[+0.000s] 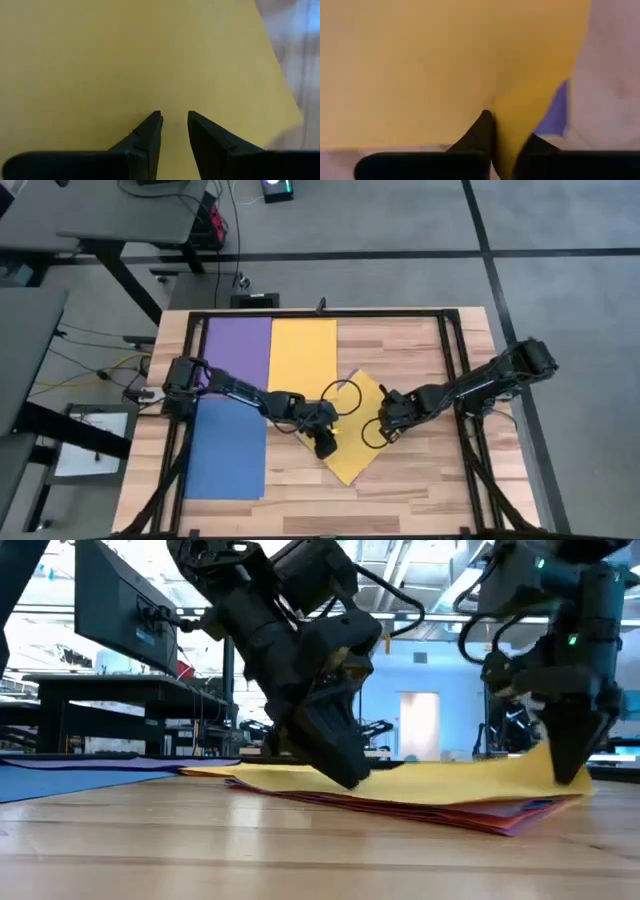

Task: Organize paper
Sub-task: Stack the yellow paper on top of the yellow paper

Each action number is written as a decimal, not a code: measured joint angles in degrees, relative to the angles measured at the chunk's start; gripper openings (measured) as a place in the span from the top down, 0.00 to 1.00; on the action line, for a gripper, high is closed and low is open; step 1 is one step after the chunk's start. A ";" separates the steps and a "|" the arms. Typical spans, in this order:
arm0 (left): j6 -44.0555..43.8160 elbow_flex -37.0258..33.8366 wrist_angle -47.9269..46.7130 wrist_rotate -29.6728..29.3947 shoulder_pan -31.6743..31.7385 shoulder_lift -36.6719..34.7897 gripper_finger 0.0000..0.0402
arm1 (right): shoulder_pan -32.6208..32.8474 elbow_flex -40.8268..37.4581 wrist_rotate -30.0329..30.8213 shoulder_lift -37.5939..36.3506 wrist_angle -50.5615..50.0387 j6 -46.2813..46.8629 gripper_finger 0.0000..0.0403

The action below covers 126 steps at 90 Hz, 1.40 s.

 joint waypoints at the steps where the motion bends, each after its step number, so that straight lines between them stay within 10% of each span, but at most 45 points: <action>1: 0.33 0.26 -0.74 -0.13 0.00 -0.41 0.80 | 0.00 0.40 0.16 -0.43 -0.35 -0.52 0.99; 55: 6.95 13.72 -40.77 -3.81 7.50 -37.19 0.80 | -5.31 21.20 -4.38 -10.58 -7.37 -64.51 1.00; 82: 17.17 13.72 -45.08 -3.79 16.55 -46.69 0.80 | -14.68 24.80 -6.71 -8.26 4.39 -61.52 1.00; 101: 26.08 13.72 -45.46 -3.14 21.81 -47.51 0.80 | -26.24 27.68 -9.20 5.17 26.88 -45.48 1.00; 126: 29.91 13.70 -48.85 -3.15 25.45 -46.95 0.80 | -37.36 42.54 -9.66 27.04 26.45 -27.01 1.00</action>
